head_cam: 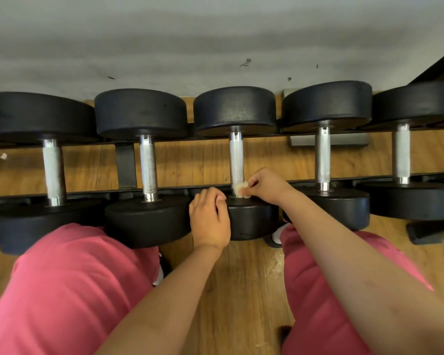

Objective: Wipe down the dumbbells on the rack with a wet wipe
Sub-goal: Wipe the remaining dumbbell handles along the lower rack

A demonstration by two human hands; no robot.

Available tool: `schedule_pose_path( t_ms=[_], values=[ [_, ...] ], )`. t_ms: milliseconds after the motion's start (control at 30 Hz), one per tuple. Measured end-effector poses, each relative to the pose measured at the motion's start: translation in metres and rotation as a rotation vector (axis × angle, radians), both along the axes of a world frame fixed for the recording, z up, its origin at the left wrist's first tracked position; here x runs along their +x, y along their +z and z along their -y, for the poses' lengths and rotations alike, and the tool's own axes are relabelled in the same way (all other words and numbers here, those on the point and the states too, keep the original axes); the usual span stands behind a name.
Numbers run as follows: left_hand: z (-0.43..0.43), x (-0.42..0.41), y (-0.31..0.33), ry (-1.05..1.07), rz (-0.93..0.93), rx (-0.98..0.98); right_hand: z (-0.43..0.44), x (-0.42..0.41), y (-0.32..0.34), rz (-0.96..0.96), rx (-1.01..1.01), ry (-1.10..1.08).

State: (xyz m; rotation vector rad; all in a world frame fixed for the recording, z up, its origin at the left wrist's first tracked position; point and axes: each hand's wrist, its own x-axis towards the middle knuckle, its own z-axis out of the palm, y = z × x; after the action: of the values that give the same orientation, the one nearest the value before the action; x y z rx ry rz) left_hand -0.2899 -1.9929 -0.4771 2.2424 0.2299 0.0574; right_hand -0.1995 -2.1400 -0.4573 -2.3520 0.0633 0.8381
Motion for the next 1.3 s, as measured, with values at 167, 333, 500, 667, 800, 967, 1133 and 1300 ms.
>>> schedule_pose_path(
  t_ms=[167, 333, 500, 667, 800, 967, 1133, 1300],
  values=[
    [-0.015, 0.006, 0.012, -0.134, -0.219, -0.118, 0.0, -0.013, 0.012, 0.077, 0.104, -0.081],
    [-0.039, 0.011, 0.057, -0.032, -0.406, -0.62, -0.009, -0.037, 0.043, 0.046, 0.542, -0.248],
    [-0.043, -0.001, 0.088, -0.129, -0.401, -0.739, -0.014, -0.064, 0.066, -0.037, 0.822, -0.24],
    [-0.045, -0.015, 0.101, -0.164, -0.372, -0.72, -0.015, -0.086, 0.07, -0.001, 0.84, -0.407],
    [-0.051, -0.015, 0.096, 0.044, -0.308, -0.695, -0.017, -0.095, 0.062, 0.274, 0.574, -0.519],
    [-0.062, 0.003, 0.069, 0.148, -0.276, -0.462, -0.015, -0.097, 0.023, 0.511, 0.101, -0.488],
    [-0.05, 0.031, 0.051, 0.005, -0.263, -0.278, -0.032, -0.094, -0.004, 0.608, -0.189, -0.427],
    [-0.035, 0.066, 0.03, -0.043, -0.239, -0.093, -0.035, -0.089, -0.019, 0.71, -0.202, -0.467]
  ],
)
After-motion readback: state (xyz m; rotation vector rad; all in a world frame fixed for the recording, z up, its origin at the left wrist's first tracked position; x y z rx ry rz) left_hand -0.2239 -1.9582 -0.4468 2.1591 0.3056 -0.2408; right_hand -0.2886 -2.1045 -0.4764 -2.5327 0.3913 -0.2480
